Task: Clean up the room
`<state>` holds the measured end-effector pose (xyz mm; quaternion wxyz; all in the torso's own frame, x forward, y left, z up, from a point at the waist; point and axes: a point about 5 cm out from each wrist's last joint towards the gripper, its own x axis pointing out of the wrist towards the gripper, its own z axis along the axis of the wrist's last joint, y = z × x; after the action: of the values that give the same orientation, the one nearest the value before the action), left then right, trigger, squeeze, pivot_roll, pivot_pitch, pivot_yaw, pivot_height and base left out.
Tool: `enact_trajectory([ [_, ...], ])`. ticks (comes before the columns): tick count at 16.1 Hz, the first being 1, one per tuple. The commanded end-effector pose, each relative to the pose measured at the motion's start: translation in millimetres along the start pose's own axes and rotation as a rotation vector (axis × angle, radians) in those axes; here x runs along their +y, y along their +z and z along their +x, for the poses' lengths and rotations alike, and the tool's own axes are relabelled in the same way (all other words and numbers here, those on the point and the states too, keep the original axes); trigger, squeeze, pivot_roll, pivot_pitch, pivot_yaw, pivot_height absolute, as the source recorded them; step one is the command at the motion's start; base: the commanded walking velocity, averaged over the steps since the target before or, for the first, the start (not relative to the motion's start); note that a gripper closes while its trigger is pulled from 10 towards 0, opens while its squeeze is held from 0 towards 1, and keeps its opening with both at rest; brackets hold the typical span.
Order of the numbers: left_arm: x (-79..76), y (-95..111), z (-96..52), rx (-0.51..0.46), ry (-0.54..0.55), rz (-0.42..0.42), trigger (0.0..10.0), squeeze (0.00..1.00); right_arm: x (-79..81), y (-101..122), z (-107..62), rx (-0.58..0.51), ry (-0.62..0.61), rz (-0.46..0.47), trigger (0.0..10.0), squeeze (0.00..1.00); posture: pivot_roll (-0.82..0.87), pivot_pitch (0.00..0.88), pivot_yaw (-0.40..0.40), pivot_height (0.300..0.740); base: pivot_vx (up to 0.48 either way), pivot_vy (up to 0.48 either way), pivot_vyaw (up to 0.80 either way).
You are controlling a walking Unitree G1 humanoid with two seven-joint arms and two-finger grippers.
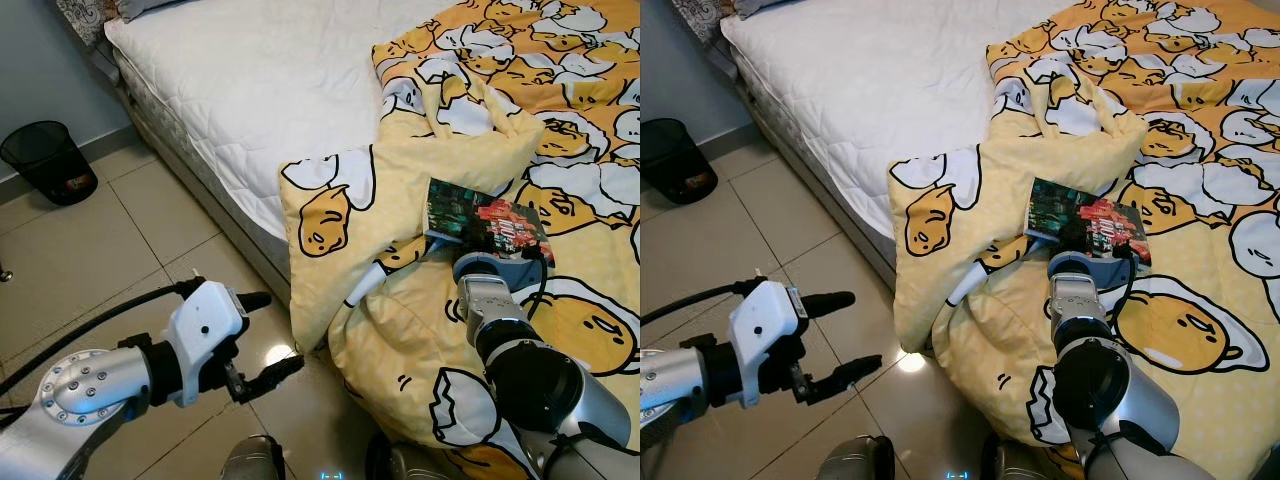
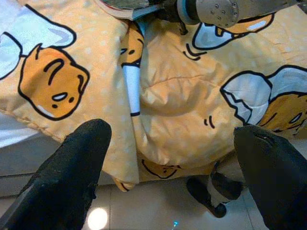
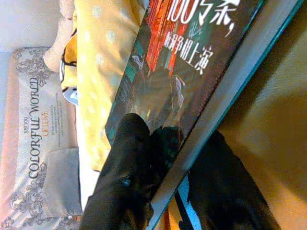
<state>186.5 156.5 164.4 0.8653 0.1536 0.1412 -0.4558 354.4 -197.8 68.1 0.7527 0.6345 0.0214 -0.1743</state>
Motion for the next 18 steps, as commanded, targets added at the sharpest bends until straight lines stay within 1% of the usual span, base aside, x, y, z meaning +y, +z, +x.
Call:
enact_trajectory([
  [1,0.1,0,2.1,-0.002,0.001,0.001,10.0,1.00,-0.1,2,0.5,-0.001,-0.009,-0.009,0.0,0.00,0.23,0.151,0.031,0.740,0.000,0.000,0.00],
  [5,0.4,-2,7.2,-0.009,-0.002,0.005,10.0,1.00,1.1,5,1.2,-0.005,-0.005,-0.014,0.0,0.00,0.20,0.125,0.028,0.740,0.000,0.000,0.00],
  [7,4.5,-3,9.9,-0.033,0.038,-0.004,10.0,1.00,0.7,7,1.1,-0.005,0.010,-0.024,0.0,0.00,0.16,0.058,0.019,0.740,0.000,0.000,0.00],
  [8,5.6,-4,10.7,-0.039,0.051,-0.010,10.0,1.00,0.3,7,0.9,-0.005,0.013,-0.025,0.0,0.00,0.16,0.058,0.019,0.740,0.000,0.000,0.00],
  [9,5.0,-6,11.7,-0.045,0.064,-0.021,10.0,1.00,-0.5,9,0.6,-0.004,0.027,-0.036,0.0,0.00,0.12,0.017,0.016,0.740,0.000,0.000,0.00],
  [10,3.7,-8,13.4,-0.051,0.077,-0.030,10.0,1.00,-2.7,11,-0.2,-0.004,0.037,-0.049,0.0,0.00,0.10,0.000,0.018,0.740,0.000,0.000,0.00],
  [12,4.5,-15,21.7,-0.058,0.121,-0.044,10.0,1.00,-10.9,21,-3.6,-0.017,0.070,-0.099,0.0,0.00,0.04,0.000,0.026,0.740,0.000,0.000,0.00],
  [13,14.2,-20,31.6,-0.071,0.207,-0.051,10.0,1.00,-16.6,31,-7.7,-0.029,0.120,-0.182,0.0,0.00,0.00,0.000,0.030,0.740,0.000,0.000,0.00],
  [14,23.9,-23,37.3,-0.069,0.290,-0.067,10.0,1.00,-18.0,39,-11.1,-0.048,0.159,-0.214,0.0,0.00,-0.02,0.000,0.032,0.740,0.000,0.000,0.00],
  [15,27.7,-25,39.3,-0.074,0.326,-0.073,10.0,1.00,-18.9,41,-13.1,-0.049,0.177,-0.253,0.0,0.00,-0.04,0.000,0.037,0.740,0.000,0.000,0.00],
  [16,31.6,-25,41.1,-0.082,0.367,-0.085,10.0,1.00,-17.0,44,-16.9,-0.048,0.215,-0.335,0.0,0.00,-0.05,0.000,0.040,0.740,0.000,0.000,0.00],
  [17,34.1,-25,42.5,-0.089,0.391,-0.093,10.0,1.00,-15.4,45,-19.7,-0.044,0.242,-0.393,0.0,0.00,-0.06,0.000,0.042,0.740,0.000,0.000,0.00],
  [18,38.5,-23,45.9,-0.115,0.453,-0.103,10.0,1.00,-2.4,44,-29.2,-0.056,0.329,-0.542,0.0,0.00,-0.07,0.000,0.042,0.740,0.000,0.000,0.00],
])
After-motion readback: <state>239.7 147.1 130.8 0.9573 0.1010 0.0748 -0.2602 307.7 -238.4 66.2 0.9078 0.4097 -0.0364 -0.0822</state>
